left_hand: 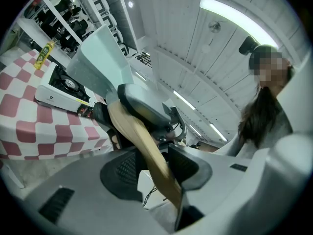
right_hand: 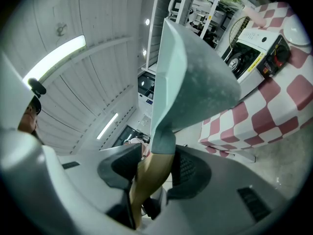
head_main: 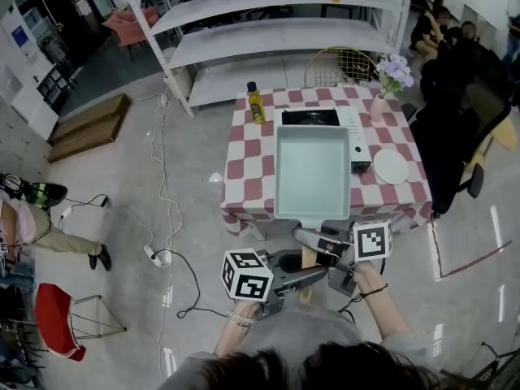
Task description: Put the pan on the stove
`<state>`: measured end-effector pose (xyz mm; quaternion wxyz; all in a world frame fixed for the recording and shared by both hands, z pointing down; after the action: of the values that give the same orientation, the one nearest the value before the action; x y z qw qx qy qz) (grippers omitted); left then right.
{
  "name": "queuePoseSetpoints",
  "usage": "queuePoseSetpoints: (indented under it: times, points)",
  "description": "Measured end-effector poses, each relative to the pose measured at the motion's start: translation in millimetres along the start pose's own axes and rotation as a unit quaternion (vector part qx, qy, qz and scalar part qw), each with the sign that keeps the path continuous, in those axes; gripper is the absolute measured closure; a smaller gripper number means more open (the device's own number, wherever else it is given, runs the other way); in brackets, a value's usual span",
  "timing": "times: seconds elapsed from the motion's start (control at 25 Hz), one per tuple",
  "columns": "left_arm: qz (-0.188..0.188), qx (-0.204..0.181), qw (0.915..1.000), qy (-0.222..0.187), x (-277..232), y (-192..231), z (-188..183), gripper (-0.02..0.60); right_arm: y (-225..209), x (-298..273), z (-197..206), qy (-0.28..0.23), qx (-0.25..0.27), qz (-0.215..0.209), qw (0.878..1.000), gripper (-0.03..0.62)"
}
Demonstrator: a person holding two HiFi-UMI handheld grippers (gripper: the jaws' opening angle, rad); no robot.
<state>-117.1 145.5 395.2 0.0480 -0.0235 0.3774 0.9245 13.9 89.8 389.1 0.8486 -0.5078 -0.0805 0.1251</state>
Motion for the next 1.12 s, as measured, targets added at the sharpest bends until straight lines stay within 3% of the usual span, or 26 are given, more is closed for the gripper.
queuePoseSetpoints:
  times: [0.68, 1.12]
  points:
    - [0.019, -0.003, 0.9996, 0.021, -3, 58, -57, 0.408, -34, -22, -62, -0.024, 0.000, 0.015, 1.000, 0.414]
    - [0.032, -0.002, 0.9990, 0.031, 1, 77, -73, 0.408, -43, -32, -78, -0.035, 0.000, 0.024, 0.999, 0.414]
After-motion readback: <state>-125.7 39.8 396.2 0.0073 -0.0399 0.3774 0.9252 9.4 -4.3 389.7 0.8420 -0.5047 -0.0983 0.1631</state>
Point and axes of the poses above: the fingertips, and each gripper's own axes: x backward along the fingers, y to its left, z out of its underside, the point moved 10 cm from there along x, backward along the fingers, and after that the axes turned 1 degree about z, right-handed, at the moved point
